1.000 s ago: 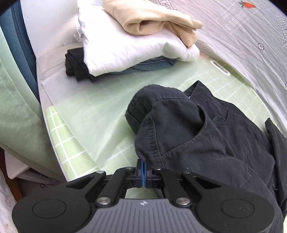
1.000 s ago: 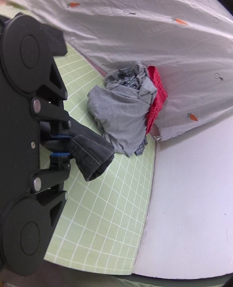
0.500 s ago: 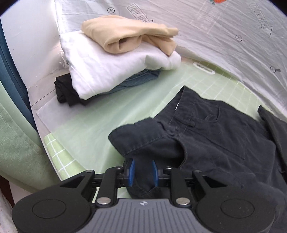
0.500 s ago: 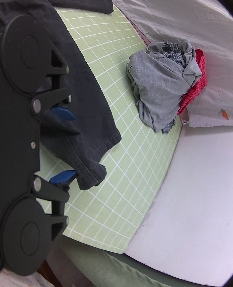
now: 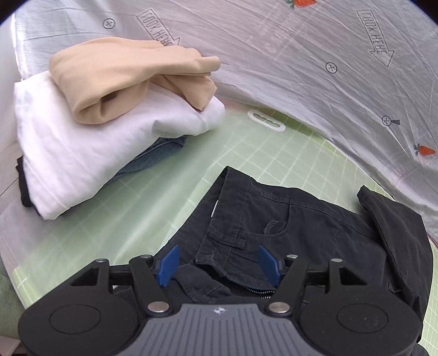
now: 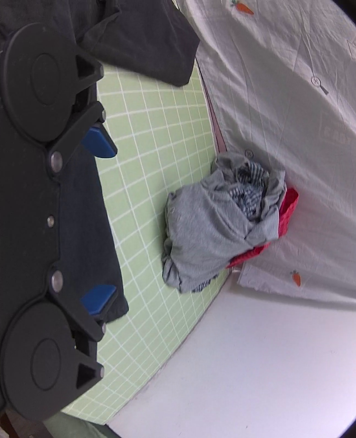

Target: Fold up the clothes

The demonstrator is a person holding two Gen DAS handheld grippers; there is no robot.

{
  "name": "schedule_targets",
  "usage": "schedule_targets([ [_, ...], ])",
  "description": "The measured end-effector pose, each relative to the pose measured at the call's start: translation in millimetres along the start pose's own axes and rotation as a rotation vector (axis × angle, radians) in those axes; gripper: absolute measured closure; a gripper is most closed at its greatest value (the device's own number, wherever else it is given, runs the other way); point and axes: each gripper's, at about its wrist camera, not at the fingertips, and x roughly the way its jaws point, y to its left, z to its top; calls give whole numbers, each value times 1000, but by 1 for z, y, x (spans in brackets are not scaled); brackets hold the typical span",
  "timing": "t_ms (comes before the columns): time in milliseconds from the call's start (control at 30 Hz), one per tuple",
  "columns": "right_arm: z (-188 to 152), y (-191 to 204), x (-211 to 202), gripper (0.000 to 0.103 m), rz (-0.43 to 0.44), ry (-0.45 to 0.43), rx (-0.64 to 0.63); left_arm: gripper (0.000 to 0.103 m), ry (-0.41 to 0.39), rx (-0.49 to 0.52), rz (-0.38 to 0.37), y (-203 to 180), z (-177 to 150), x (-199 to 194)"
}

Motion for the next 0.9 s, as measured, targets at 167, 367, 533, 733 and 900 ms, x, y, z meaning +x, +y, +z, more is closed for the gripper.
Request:
schedule_targets([
  [167, 9, 90, 15, 2, 120, 5, -111, 34, 39, 87, -12, -9, 26, 42],
  [367, 29, 206, 37, 2, 227, 43, -203, 34, 95, 133, -17, -12, 51, 95],
  [533, 45, 290, 53, 2, 297, 73, -304, 34, 128, 124, -8, -10, 62, 128],
  [733, 49, 374, 52, 2, 437, 51, -467, 32, 130, 136, -5, -11, 66, 146],
  [900, 39, 423, 40, 2, 570, 41, -571, 28, 99, 194, -13, -20, 68, 152],
])
